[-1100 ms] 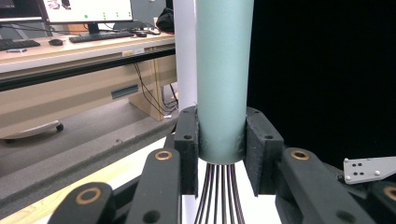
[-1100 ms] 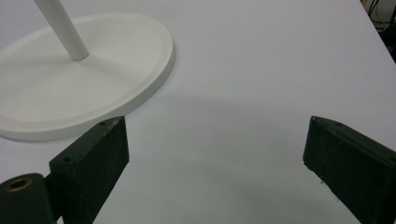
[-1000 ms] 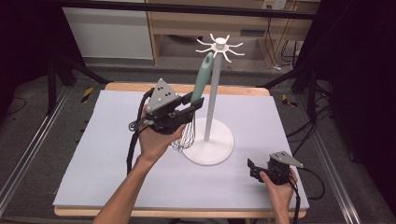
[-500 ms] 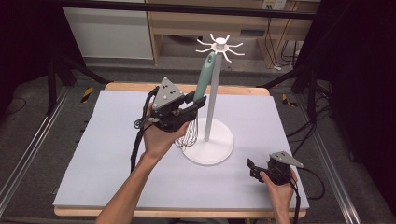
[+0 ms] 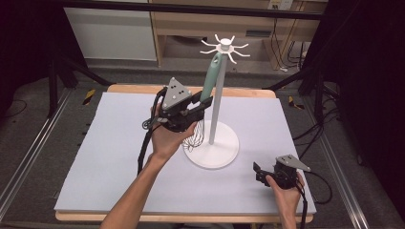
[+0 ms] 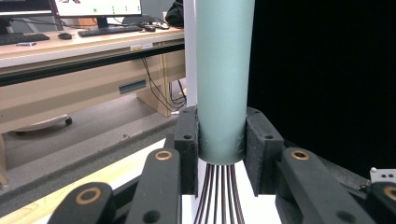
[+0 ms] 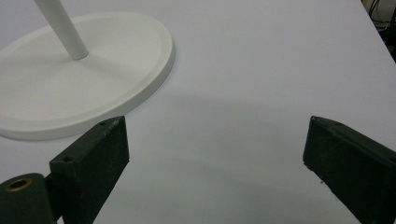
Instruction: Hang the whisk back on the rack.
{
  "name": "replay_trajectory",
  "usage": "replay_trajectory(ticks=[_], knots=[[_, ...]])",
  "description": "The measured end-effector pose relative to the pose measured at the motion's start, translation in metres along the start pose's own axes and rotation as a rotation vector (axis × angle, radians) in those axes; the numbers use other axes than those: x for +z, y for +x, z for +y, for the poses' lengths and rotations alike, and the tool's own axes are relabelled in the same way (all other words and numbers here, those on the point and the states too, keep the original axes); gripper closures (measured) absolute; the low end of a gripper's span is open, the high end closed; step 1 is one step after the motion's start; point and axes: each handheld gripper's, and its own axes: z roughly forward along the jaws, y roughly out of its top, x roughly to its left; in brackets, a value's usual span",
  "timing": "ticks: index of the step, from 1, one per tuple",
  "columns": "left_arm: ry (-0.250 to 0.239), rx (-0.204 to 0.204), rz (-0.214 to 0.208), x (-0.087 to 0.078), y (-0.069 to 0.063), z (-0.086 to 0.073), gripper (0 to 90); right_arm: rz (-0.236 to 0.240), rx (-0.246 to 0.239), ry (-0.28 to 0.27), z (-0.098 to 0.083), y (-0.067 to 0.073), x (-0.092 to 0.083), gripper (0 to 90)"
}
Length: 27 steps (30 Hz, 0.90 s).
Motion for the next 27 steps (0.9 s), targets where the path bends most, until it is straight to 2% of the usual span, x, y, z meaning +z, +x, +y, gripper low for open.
replay_trajectory(ticks=[15,27], knots=[[-0.015,0.035,0.030,0.010,0.001,-0.005,68.3,-0.002,-0.004,0.008,-0.001,0.000,0.002,7.4],[-0.026,0.036,0.041,0.022,0.002,-0.007,68.2,0.001,-0.009,0.015,-0.001,0.002,0.004,7.3]])
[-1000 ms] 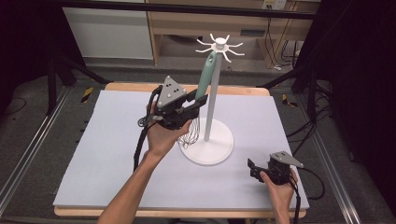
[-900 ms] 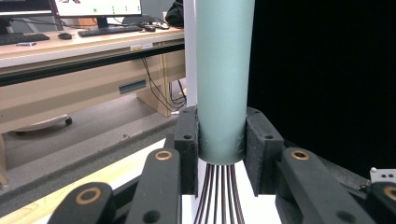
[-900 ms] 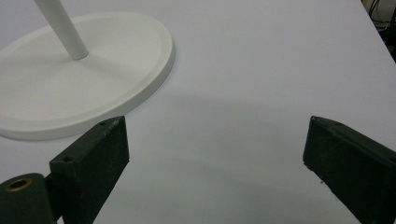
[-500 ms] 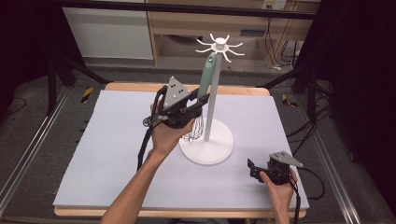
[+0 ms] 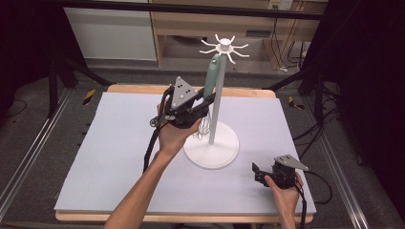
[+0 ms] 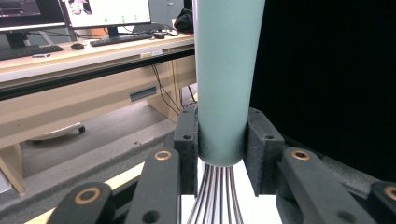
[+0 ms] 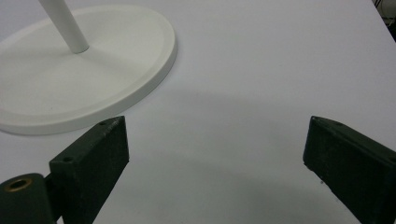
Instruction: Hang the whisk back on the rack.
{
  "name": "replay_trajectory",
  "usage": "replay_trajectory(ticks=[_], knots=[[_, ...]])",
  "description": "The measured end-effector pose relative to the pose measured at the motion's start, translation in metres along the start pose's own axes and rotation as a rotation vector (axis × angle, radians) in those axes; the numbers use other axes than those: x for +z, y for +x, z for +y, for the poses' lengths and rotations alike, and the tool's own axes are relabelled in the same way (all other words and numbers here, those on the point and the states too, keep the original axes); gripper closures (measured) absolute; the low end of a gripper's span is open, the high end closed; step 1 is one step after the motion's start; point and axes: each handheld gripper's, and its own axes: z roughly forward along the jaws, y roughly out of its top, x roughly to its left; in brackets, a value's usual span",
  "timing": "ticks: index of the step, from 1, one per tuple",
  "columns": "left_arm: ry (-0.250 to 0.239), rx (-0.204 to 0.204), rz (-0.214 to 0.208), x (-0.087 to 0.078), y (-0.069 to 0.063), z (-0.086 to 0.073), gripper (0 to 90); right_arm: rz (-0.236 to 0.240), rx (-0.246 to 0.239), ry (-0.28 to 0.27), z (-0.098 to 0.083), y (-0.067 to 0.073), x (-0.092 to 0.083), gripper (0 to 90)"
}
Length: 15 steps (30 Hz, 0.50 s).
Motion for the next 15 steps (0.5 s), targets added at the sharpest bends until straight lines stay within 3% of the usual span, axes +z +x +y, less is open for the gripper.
replay_trajectory(ticks=[15], knots=[[0.000,-0.015,0.002,0.0061,0.0001,-0.0002,66.4,0.003,0.003,0.000,0.0001,0.0003,-0.0002,7.2]])
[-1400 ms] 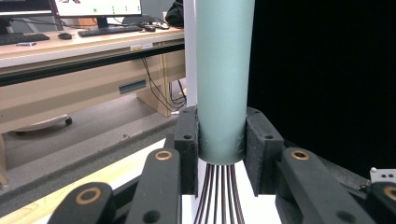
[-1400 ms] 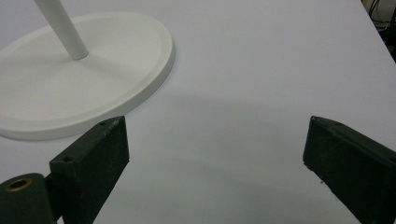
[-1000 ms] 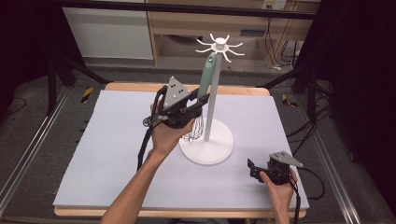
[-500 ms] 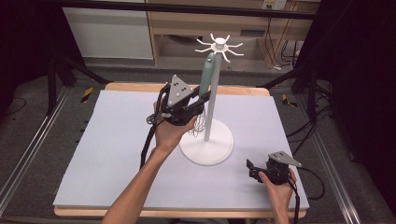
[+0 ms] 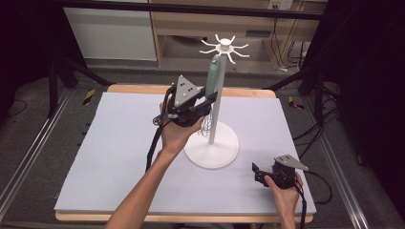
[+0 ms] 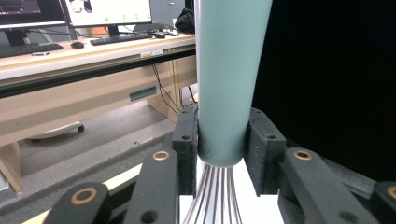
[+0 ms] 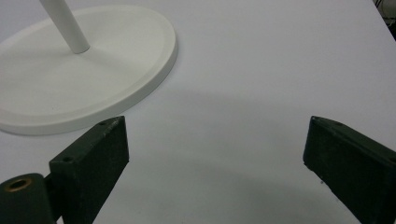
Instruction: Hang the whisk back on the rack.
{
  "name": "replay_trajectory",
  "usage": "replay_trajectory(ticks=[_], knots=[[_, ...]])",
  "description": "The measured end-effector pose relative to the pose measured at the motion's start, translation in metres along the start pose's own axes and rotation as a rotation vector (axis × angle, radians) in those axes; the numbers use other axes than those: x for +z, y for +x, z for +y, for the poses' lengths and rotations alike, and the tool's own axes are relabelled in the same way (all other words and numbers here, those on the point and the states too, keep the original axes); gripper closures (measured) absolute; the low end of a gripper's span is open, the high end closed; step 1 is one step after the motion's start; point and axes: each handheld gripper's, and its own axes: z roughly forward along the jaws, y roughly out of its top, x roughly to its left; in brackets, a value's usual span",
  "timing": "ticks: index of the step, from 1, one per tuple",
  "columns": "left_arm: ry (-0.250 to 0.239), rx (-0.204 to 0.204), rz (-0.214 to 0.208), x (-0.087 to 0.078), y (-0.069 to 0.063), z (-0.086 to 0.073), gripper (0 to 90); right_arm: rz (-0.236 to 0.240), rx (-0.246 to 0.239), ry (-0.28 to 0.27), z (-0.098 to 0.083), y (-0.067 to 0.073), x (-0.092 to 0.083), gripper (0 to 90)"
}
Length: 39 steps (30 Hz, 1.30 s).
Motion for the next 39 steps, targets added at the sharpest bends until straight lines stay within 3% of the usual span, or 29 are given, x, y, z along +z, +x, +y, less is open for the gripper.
replay_trajectory(ticks=[10,17,23,39], knots=[[0.014,0.021,-0.012,-0.007,0.000,-0.005,58.5,0.000,0.002,0.002,0.000,0.000,0.000,7.3],[0.040,0.022,-0.014,-0.019,0.004,-0.018,50.5,-0.004,0.006,-0.003,0.000,-0.002,0.000,7.3],[0.061,0.001,-0.026,-0.035,0.012,-0.033,44.4,-0.012,0.009,-0.005,-0.002,-0.004,-0.001,7.2],[0.173,-0.026,0.028,-0.070,0.036,-0.094,37.5,-0.011,0.011,0.009,-0.004,-0.003,0.000,7.0]])
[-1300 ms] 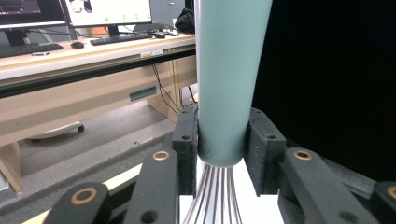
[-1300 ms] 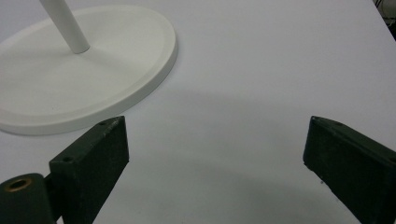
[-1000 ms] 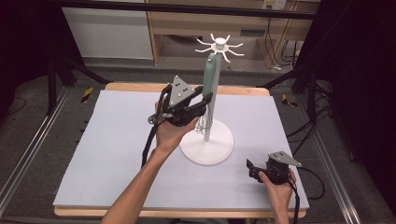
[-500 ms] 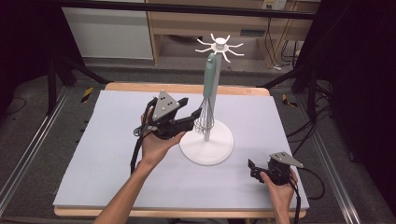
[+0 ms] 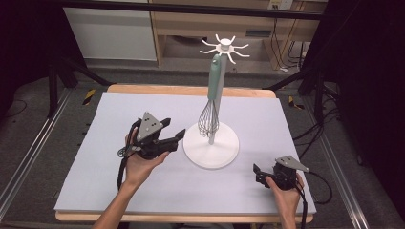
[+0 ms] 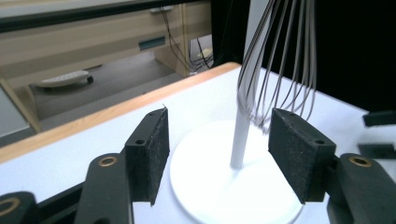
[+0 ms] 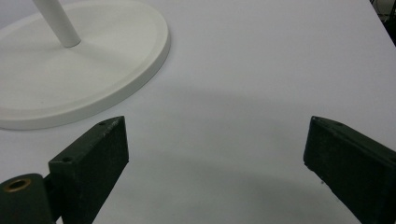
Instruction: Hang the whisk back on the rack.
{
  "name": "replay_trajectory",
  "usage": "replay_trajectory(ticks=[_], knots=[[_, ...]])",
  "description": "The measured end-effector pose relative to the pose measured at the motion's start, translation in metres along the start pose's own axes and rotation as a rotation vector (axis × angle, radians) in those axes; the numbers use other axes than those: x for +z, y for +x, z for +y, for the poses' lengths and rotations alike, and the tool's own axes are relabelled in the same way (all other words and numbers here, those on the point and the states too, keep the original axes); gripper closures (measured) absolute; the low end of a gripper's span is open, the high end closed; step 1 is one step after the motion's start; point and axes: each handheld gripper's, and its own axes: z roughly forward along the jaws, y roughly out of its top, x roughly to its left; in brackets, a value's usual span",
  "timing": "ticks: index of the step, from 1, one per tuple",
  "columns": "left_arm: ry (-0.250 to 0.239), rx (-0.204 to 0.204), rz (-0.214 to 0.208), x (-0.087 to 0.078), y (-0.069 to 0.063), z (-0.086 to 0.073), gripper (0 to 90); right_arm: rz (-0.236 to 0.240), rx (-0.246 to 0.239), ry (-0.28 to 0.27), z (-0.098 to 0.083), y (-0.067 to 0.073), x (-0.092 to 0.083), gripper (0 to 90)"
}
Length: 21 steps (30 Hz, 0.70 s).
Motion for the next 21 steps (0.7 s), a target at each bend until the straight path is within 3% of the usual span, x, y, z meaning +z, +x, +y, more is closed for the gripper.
replay_trajectory(ticks=[6,10,13,21], knots=[[0.065,-0.038,0.023,-0.003,0.015,-0.032,36.5,-0.004,-0.005,0.005,-0.001,0.000,0.000,6.9],[0.088,-0.058,0.039,-0.007,0.022,-0.045,36.0,-0.006,-0.005,0.009,-0.001,0.000,0.000,6.9],[0.125,-0.079,0.075,-0.013,0.035,-0.066,35.7,-0.011,-0.005,0.011,-0.002,0.000,0.001,6.8],[0.167,-0.105,0.125,-0.024,0.053,-0.092,35.2,-0.026,-0.010,0.025,-0.003,0.000,0.002,6.8]])
